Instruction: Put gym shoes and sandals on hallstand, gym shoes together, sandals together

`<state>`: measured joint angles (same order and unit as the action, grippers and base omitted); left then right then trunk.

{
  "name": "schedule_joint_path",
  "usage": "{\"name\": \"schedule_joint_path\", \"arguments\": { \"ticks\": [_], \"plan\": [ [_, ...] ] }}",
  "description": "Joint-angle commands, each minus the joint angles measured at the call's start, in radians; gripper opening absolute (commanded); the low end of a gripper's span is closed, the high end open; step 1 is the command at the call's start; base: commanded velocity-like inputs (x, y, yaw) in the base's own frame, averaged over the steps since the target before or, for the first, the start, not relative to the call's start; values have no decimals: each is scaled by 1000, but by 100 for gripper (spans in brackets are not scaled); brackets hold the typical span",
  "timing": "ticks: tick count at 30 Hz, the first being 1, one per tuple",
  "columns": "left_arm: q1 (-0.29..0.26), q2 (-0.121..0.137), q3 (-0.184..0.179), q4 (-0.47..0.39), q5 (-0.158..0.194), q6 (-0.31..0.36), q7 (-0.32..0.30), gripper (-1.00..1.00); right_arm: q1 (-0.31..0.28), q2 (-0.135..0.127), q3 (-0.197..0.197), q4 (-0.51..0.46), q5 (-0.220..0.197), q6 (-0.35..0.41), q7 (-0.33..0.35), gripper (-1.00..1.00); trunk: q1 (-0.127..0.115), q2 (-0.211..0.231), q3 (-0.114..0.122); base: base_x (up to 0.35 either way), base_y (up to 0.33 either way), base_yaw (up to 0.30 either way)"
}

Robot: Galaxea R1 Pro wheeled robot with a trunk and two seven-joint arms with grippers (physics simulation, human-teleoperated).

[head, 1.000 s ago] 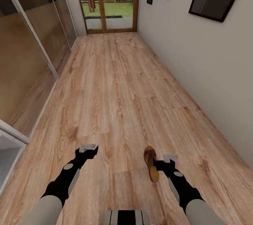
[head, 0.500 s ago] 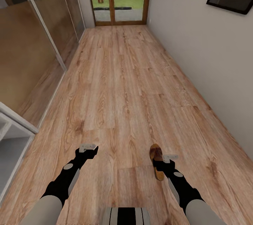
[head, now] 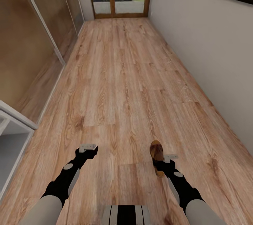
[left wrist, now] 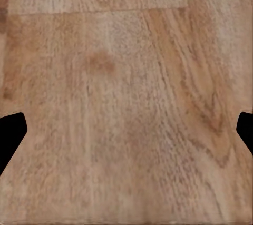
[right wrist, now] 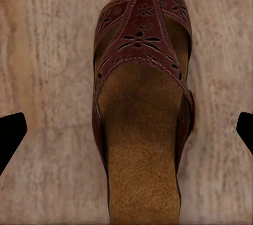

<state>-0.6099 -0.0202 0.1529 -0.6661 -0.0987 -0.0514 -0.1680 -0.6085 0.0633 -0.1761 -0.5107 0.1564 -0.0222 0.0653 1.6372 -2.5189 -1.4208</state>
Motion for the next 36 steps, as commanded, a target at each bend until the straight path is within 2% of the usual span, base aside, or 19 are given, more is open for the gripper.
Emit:
{"name": "schedule_joint_path", "arguments": {
  "ticks": [1,29,36],
  "plan": [
    [-1,-2,8,0,-10,-4,-8,100,0,1,-8,0,10,-2,7,100,0,-1,-6,0,0,0],
    [-1,-2,8,0,-10,-4,-8,100,0,1,-8,0,10,-3,7,100,13,-7,-160,0,0,0],
    [-1,-2,8,-1,-10,-4,-8,100,0,1,-8,-1,10,-2,7,100,13,-7,-164,0,0,0]
  ]
}}
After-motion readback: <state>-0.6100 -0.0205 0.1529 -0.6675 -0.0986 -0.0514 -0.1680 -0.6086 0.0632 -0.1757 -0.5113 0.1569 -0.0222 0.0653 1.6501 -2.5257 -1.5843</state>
